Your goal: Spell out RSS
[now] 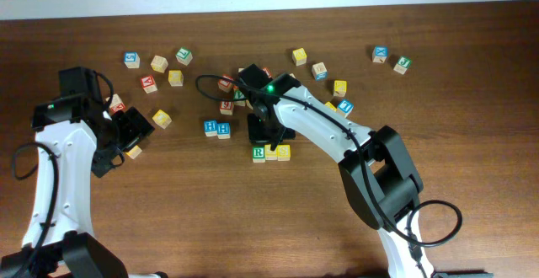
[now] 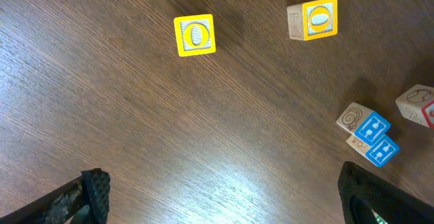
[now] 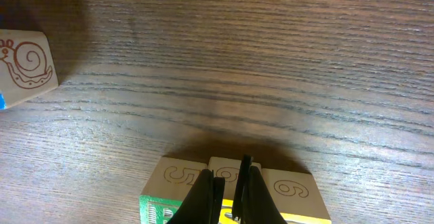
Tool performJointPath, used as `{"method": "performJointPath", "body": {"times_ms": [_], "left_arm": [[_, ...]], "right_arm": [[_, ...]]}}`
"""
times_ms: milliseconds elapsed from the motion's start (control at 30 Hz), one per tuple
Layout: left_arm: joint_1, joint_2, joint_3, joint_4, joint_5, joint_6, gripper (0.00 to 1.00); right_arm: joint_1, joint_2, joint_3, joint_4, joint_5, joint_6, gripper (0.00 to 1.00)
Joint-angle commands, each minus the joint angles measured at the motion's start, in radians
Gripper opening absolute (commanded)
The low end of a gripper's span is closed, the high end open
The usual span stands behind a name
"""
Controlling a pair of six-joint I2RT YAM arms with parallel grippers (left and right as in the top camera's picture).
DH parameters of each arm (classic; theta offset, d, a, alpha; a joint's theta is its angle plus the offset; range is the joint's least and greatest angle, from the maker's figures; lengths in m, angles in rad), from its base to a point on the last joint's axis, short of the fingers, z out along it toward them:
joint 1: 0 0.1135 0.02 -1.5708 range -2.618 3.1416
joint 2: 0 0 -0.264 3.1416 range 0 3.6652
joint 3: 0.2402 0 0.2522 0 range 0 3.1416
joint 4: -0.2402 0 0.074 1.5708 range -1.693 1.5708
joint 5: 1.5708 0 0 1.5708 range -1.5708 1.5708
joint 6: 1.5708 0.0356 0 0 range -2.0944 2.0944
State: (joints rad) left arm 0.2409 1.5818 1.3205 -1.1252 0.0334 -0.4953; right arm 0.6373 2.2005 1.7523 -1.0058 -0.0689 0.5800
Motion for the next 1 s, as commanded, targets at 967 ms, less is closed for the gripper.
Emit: {"method": "performJointPath", "body": {"times_ms": [967], "left_arm": [[0.002, 0.0, 0.003, -0.002, 0.003, -0.013, 0.99]], "right_arm": [[-0.002, 0.014, 0.013, -0.031, -0.029, 0.004, 0.04]]}}
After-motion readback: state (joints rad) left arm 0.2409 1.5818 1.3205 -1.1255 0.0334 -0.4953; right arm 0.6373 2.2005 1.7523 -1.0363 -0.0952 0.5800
